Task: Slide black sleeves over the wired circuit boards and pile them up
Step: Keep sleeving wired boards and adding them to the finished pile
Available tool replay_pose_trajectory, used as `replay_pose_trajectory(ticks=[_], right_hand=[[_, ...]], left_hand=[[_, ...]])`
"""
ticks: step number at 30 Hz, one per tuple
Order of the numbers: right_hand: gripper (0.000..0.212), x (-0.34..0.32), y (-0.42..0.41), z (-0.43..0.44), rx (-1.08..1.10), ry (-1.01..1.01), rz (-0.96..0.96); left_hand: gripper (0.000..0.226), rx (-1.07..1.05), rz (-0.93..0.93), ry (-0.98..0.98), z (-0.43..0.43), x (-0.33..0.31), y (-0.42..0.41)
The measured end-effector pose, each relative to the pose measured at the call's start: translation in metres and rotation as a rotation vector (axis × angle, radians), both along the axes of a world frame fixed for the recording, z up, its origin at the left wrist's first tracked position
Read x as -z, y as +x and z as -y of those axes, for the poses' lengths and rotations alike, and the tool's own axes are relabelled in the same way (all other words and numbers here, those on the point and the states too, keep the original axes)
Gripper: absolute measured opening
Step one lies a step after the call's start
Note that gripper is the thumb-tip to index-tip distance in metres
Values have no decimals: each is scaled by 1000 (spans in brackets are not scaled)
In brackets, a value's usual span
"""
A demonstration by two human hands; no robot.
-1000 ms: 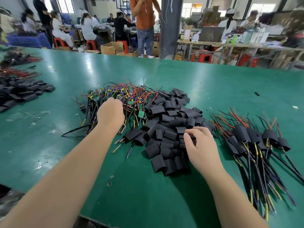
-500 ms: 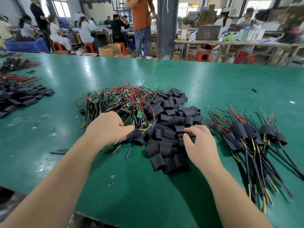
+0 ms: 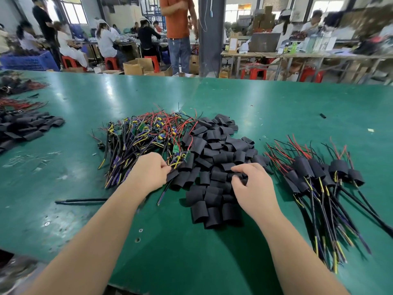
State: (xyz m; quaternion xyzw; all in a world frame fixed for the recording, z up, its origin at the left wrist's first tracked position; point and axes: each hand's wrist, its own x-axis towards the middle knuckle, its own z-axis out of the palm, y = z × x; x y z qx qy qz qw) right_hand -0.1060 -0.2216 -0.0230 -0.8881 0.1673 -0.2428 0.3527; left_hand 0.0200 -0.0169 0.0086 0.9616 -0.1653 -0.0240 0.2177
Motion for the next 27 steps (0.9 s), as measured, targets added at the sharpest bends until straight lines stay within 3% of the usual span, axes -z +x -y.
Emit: replay_pose_trajectory(ticks=[5,8,10,13,17,20,27], right_hand=[[21,-2,0,1,19,-1,36],[21,-3,-1,2,29,-7,44],[22,-4,-1,2,35,-5,47],[21,-4,-1,2,41,11,53],[21,-4,-1,2,39,22,56],[21,-4,-1,3,43,21,63],[20,-4,0,3,47,19,80]], left_hand=[[4,-143,60,-453,11,6,4],[15,-153,-31,-660,15,9,7],[33,-146,-87,-759,16,12,8],[49,-139,-104,-794,15,18,10],[21,-139,-70,-795,15,21,11],[25,-154,29,-739,19,22,10],[17,-127,-14,-681,25,22,9]])
